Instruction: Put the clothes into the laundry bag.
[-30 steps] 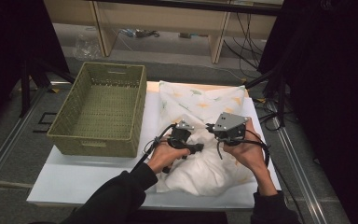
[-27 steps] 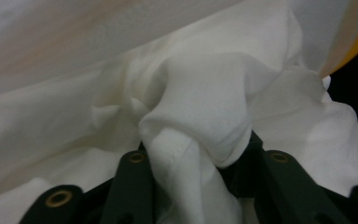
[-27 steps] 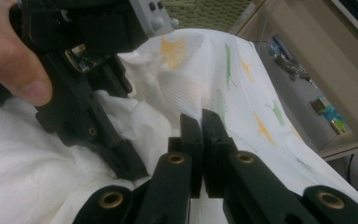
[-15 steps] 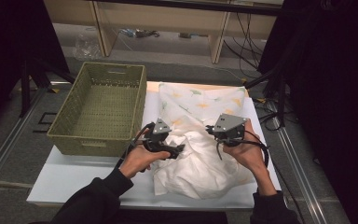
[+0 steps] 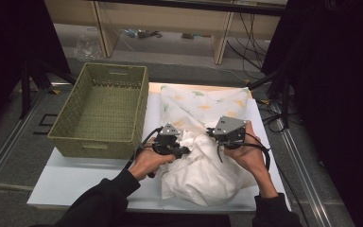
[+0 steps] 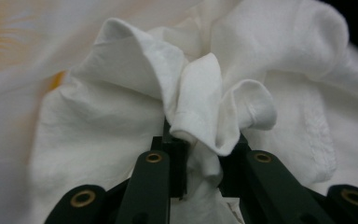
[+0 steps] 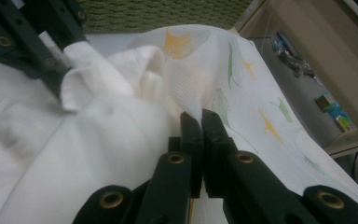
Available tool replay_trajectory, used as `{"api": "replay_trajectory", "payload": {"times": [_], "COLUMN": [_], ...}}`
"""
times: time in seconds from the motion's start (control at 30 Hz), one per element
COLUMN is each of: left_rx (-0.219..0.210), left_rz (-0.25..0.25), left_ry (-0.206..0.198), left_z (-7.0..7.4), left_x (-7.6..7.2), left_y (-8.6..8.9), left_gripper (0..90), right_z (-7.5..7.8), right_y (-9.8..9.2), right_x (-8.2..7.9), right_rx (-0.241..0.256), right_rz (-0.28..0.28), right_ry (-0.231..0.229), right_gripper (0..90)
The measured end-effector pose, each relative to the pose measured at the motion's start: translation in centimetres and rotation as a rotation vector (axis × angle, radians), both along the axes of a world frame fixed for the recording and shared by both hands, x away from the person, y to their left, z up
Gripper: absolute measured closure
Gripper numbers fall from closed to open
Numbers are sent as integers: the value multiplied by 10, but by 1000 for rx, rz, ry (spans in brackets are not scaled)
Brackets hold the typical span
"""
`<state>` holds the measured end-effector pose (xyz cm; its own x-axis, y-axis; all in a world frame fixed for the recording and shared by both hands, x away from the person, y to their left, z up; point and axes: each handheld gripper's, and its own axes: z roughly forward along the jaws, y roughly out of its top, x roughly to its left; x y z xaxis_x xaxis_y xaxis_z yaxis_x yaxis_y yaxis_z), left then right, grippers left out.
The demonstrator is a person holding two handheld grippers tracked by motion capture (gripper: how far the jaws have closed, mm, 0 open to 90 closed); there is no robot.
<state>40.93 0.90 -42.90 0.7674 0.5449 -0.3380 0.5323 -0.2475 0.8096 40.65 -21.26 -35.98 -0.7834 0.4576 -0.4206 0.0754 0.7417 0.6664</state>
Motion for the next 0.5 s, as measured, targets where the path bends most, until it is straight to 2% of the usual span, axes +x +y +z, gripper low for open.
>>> {"api": "replay_trajectory", "payload": {"times": [0.03, 0.1, 0.13, 0.17, 0.23, 0.3, 0.33, 0.37, 0.4, 0.43, 0.5], "left_rx": [-23, 27, 68, 70, 68, 81, 91, 83, 58, 50, 74], "left_rz": [-18, -32, -18, -6, 41, 113, 124, 127, 123, 119, 122], "left_ry": [11, -38, -84, -76, -48, -27, -25, -10, 25, 37, 8], "left_z": [1, 3, 1, -1, -10, -23, -26, -29, -29, -28, -20], "left_x": [-1, -2, 2, 6, 22, 38, 42, 45, 47, 48, 44], "left_y": [-4, -13, -20, -22, -28, -29, -28, -27, -25, -23, -16], "left_gripper": [776, 778, 777, 777, 778, 774, 767, 759, 725, 725, 649], "right_z": [2, 6, 8, 11, 12, 12, 11, 11, 10, 10, 8], "right_y": [1, 2, 3, 4, 5, 7, 7, 7, 6, 6, 4], "right_x": [-1, -4, -6, -7, -11, -12, -11, -10, -9, -9, -8], "right_rx": [-8, 2, 6, 10, 19, 15, 12, 7, 5, 5, 9], "right_rz": [14, 22, 26, 33, 30, 38, 46, 48, 44, 44, 34], "right_ry": [-11, -18, -17, -24, -18, -9, -12, -15, -6, -6, -9], "right_gripper": [900, 900, 900, 900, 900, 900, 900, 900, 900, 900, 900]}}
